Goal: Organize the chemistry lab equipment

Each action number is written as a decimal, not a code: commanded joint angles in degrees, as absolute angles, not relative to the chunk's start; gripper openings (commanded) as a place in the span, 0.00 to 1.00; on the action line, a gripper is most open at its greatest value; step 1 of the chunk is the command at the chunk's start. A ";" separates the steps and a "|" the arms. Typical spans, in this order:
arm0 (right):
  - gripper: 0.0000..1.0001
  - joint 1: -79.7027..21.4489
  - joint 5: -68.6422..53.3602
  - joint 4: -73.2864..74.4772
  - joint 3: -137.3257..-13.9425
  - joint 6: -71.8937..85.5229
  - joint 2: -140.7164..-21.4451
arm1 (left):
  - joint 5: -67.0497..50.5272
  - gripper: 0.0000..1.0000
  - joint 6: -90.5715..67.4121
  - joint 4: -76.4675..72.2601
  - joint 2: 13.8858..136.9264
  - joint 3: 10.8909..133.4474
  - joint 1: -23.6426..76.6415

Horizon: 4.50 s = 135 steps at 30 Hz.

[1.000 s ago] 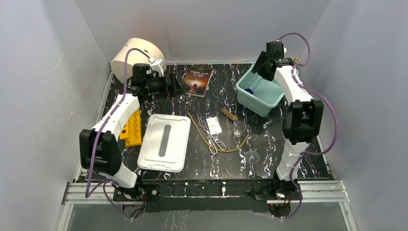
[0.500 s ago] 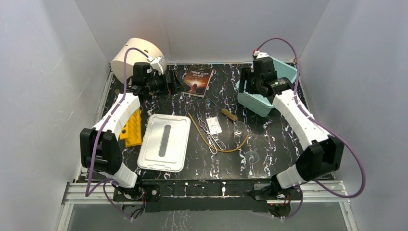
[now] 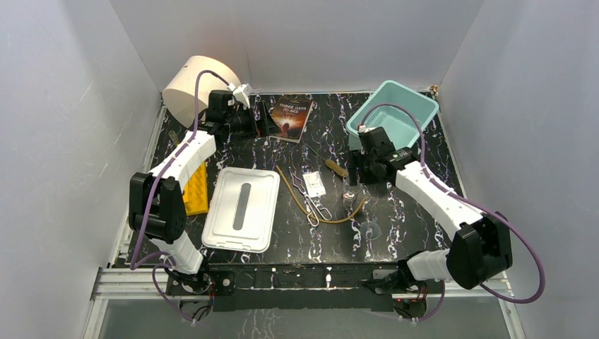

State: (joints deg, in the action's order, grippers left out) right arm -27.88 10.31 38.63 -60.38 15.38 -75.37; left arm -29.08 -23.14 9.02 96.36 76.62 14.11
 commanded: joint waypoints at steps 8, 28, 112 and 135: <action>0.89 -28.38 2.39 30.69 -60.95 15.55 -81.32 | -30.65 0.97 -24.10 7.29 95.31 78.22 14.76; 0.66 -30.05 9.66 34.36 -64.17 17.63 -92.11 | -29.19 0.97 -22.32 8.70 94.31 77.08 14.75; 0.55 -2.92 22.55 30.61 -113.04 18.64 -127.37 | -22.90 0.98 -18.41 13.33 96.72 78.55 14.76; 0.71 -1.48 18.62 39.29 -122.39 20.04 -132.00 | -22.77 0.98 -18.56 13.53 96.79 78.96 14.67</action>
State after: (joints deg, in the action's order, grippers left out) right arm -1.61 19.03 37.04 -118.24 19.40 -132.29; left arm -22.85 -19.05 12.75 98.43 77.28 14.48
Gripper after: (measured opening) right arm 0.702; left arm 0.982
